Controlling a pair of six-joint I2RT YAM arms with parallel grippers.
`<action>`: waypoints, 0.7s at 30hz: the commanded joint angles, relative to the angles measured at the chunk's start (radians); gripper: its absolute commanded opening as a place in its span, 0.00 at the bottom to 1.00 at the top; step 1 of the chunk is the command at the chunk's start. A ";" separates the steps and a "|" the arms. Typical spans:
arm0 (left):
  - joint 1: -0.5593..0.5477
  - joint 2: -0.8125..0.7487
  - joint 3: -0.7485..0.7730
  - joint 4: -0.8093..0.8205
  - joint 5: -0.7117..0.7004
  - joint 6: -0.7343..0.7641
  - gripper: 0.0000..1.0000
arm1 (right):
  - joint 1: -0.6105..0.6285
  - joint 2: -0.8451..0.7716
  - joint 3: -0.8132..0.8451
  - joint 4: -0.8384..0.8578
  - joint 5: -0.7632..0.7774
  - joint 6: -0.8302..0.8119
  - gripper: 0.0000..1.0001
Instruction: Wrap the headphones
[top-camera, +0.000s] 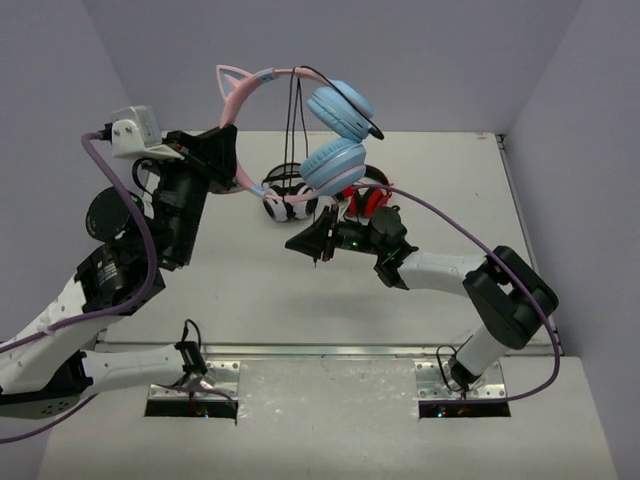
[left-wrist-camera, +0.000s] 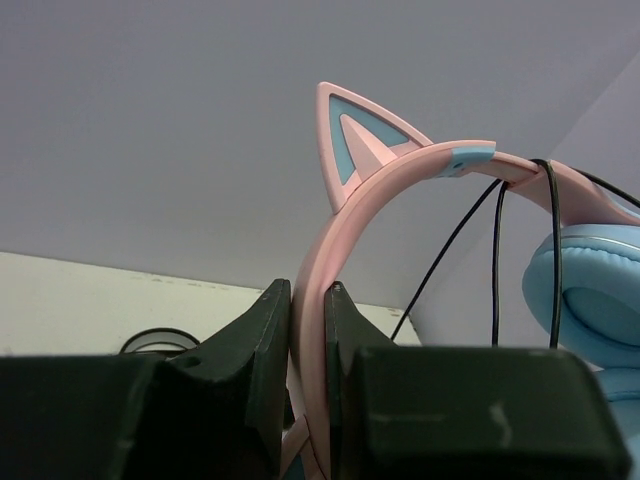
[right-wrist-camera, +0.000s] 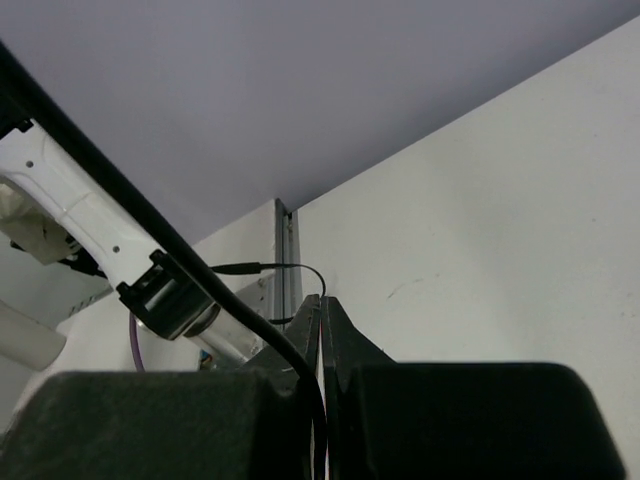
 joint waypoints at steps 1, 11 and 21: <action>-0.012 0.013 0.065 0.214 -0.133 0.021 0.00 | 0.033 -0.056 -0.020 -0.005 0.046 -0.046 0.01; -0.011 0.105 0.033 0.318 -0.379 0.099 0.00 | 0.317 -0.271 -0.072 -0.288 0.399 -0.402 0.01; 0.282 0.188 0.012 0.111 -0.237 -0.053 0.00 | 0.572 -0.387 0.008 -0.587 0.641 -0.652 0.01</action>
